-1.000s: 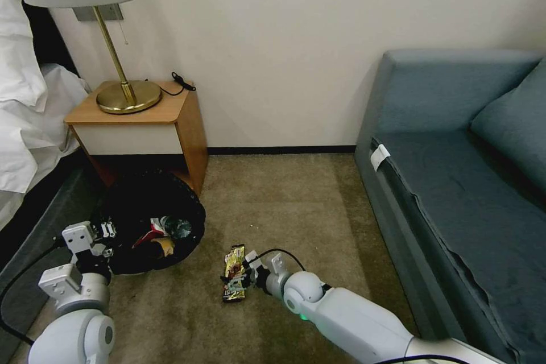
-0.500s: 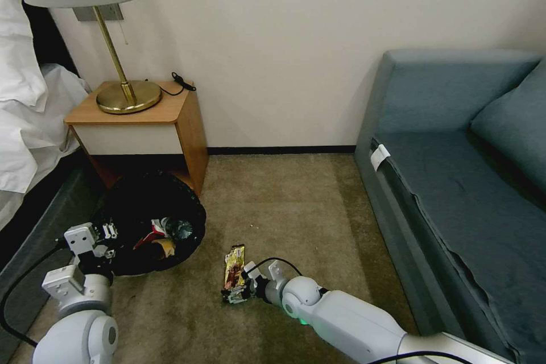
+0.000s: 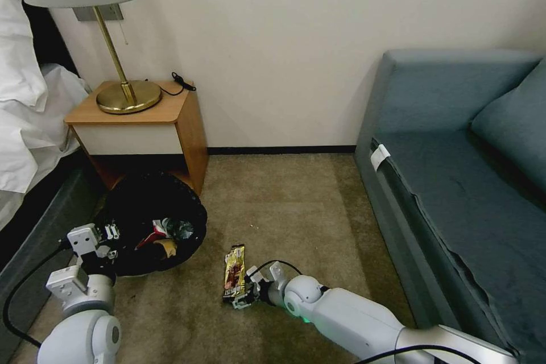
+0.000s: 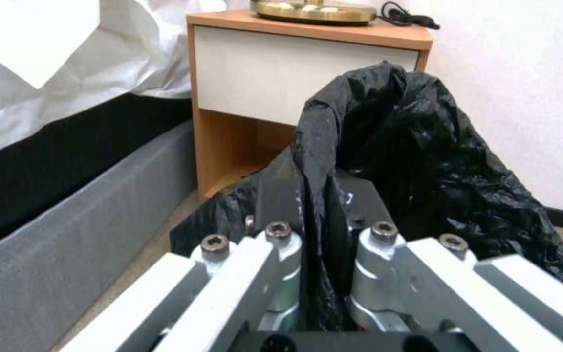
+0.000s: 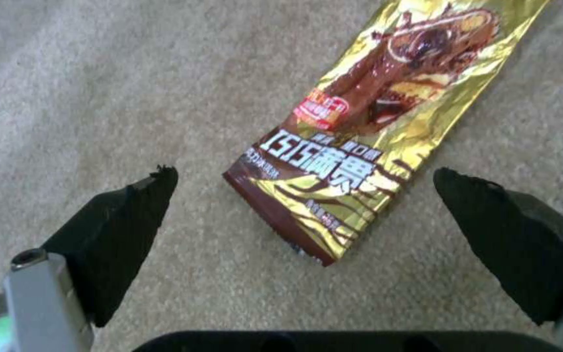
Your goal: Pick up the trash bin, then pick up the garbage on the floor and place it into the trash bin.
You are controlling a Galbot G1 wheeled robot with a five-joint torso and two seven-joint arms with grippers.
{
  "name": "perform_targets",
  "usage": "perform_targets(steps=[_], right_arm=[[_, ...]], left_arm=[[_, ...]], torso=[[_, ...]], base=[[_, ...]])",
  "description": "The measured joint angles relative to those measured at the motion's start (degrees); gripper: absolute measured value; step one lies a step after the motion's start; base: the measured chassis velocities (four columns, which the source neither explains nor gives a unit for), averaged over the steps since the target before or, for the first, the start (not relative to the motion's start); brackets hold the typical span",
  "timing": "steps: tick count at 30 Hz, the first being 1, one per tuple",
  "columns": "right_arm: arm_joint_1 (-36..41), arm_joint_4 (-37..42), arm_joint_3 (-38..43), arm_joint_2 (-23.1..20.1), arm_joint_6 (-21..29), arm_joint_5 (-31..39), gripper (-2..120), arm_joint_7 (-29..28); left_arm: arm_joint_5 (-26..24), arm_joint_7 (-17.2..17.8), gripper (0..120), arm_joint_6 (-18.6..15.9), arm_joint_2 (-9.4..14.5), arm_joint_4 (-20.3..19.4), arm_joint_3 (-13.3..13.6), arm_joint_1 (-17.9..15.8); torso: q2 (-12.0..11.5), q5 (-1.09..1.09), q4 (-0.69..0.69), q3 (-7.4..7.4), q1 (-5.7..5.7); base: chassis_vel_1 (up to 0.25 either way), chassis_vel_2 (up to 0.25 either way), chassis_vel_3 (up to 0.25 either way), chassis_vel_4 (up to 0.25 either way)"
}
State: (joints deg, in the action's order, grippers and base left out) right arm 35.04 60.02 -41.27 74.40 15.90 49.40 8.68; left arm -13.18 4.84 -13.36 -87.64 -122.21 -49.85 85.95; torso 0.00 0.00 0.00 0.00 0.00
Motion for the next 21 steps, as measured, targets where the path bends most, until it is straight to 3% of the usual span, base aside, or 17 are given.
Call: perform_targets(steps=[21], right_arm=[[0.7,-1.5,-0.5,0.7,-0.1,-0.5,100,1.1]], left_arm=[[0.0,-0.1,5,0.2,0.3,0.0,-0.1,0.1]], torso=[[0.0,0.00,0.00,0.00,0.00]], base=[[0.000,0.000,0.000,0.000]])
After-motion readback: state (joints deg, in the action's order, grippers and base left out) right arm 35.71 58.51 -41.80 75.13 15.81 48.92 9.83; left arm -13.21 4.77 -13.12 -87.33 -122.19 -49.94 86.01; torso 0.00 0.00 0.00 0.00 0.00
